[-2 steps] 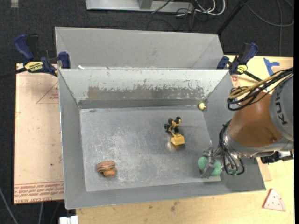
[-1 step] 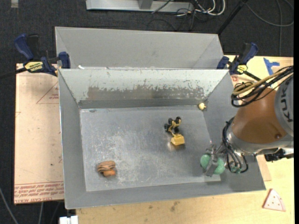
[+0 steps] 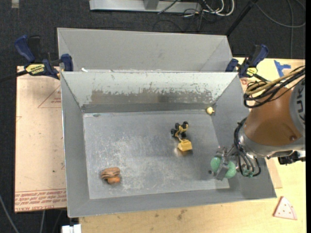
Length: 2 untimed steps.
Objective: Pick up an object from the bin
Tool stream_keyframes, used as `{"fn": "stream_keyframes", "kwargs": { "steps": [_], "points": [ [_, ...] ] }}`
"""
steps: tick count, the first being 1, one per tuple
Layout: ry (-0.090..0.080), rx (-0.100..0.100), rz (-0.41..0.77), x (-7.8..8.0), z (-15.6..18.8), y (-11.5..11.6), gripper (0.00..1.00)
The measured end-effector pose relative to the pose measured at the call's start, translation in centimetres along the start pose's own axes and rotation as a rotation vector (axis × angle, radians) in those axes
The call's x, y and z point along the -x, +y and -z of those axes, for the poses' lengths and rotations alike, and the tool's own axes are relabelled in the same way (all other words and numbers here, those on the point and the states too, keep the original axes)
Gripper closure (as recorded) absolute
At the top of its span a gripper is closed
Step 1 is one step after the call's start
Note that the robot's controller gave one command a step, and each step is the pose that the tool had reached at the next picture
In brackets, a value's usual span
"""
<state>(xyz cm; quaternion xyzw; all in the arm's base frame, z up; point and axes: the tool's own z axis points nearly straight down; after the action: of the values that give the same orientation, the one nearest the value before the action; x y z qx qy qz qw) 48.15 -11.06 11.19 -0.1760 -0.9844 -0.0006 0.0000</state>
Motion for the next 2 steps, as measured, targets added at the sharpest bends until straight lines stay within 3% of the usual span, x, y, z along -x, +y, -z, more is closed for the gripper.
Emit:
{"fn": "stream_keyframes", "kwargs": {
  "steps": [2],
  "points": [
    [-0.005,0.0,0.0,0.1,1.5,0.03,1.0]
  ]
}}
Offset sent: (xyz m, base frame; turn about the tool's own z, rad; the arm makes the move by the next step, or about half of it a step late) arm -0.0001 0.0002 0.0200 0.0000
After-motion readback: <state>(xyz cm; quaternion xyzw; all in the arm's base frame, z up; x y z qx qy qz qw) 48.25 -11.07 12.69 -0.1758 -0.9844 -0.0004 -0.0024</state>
